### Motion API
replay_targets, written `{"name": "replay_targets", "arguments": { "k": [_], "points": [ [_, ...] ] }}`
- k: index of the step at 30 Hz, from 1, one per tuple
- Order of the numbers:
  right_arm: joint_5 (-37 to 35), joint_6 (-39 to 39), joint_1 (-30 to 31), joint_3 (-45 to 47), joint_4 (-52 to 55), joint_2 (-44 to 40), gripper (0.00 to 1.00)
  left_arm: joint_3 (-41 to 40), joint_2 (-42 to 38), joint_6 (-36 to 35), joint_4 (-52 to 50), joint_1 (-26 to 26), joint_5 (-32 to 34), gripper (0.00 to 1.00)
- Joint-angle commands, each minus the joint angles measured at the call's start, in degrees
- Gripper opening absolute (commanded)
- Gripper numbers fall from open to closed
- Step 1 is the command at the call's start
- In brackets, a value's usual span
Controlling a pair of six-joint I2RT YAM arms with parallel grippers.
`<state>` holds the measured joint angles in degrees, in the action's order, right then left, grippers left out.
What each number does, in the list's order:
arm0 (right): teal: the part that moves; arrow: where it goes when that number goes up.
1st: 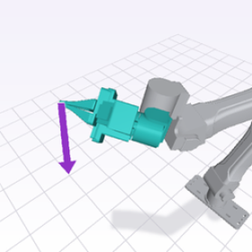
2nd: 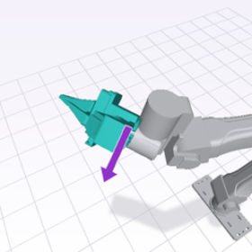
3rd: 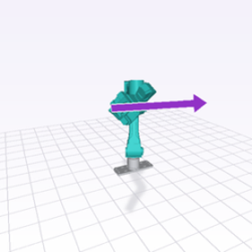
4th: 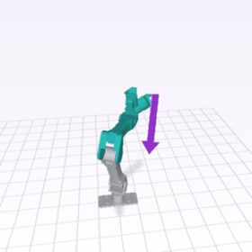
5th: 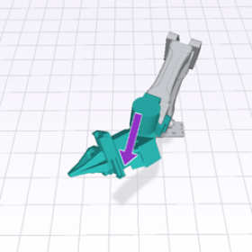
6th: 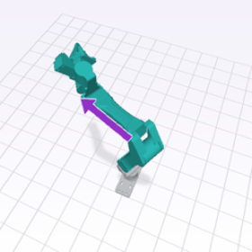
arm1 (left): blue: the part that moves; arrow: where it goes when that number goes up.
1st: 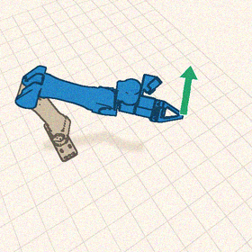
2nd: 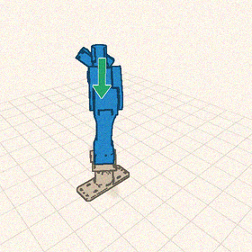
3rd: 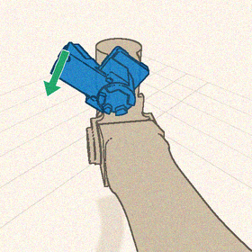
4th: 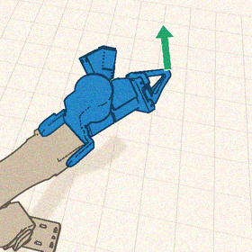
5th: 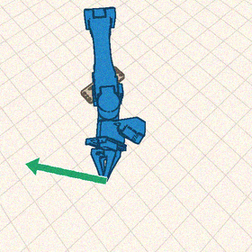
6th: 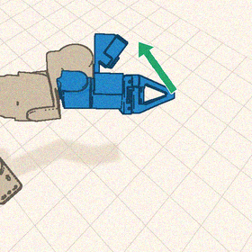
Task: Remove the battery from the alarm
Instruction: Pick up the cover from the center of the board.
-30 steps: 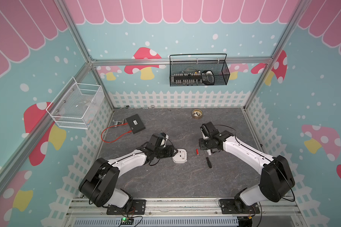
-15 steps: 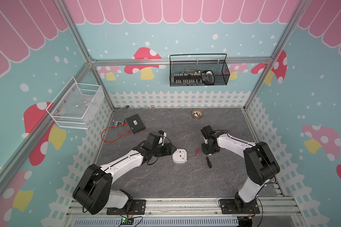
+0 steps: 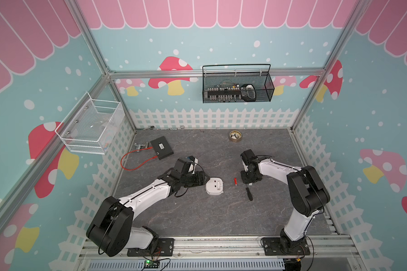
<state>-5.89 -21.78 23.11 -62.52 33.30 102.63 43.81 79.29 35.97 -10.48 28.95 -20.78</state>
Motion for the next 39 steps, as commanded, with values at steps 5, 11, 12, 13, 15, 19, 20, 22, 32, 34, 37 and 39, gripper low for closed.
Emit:
{"name": "replay_targets", "arguments": {
  "k": [5, 11, 12, 13, 15, 19, 20, 22, 32, 34, 37, 39],
  "points": [
    [0.29, -0.23, -0.86, -0.45, 0.39, -2.33, 0.00, 0.75, -0.71, -0.55, -0.42, -0.39, 0.57, 0.69],
    [12.81, -2.67, -2.01, -2.08, -0.18, -15.73, 0.00, 0.66, -3.41, -0.80, -0.52, -0.94, 0.91, 0.69],
    [18.12, -3.51, -2.52, -2.00, -1.99, -18.27, 0.00, 0.38, -4.46, -1.13, 0.21, -1.39, 0.19, 0.69],
    [24.30, -4.50, -3.17, -1.57, -4.26, -20.36, 0.00, -0.40, -6.00, -1.18, 1.86, -2.17, -1.10, 0.70],
    [37.70, -7.78, -4.21, 0.77, -11.03, -22.64, 0.00, -3.26, -9.94, -0.18, 7.65, -4.58, -5.60, 0.72],
    [63.59, -23.92, -4.38, 9.52, -39.24, -23.27, 0.00, -11.85, -17.74, 8.14, 27.53, -11.94, -18.67, 0.74],
    [67.16, -29.36, -4.24, 11.63, -47.78, -23.13, 0.00, -13.45, -18.68, 10.63, 32.06, -13.27, -20.80, 0.75],
    [73.03, -40.69, -3.67, 15.35, -65.91, -21.68, 0.00, -16.34, -19.37, 16.63, 41.58, -15.64, -25.27, 0.75],
    [75.81, -89.81, 1.49, 17.36, -140.38, -3.30, 0.00, -22.96, -8.80, 43.04, 83.68, -16.13, -29.82, 0.71],
    [75.82, -90.09, 2.72, 15.84, -140.53, -1.78, 0.00, -23.16, -6.58, 45.91, 88.72, -15.28, -29.38, 0.70],
    [75.65, -90.45, 4.22, 13.73, -140.55, 0.03, 0.00, -22.71, -5.01, 46.83, 90.66, -13.90, -28.16, 0.70],
    [75.68, -90.72, 5.18, 12.35, -140.54, 1.26, 0.00, -22.03, -4.10, 46.26, 90.14, -12.88, -27.75, 0.70]
  ]
}}
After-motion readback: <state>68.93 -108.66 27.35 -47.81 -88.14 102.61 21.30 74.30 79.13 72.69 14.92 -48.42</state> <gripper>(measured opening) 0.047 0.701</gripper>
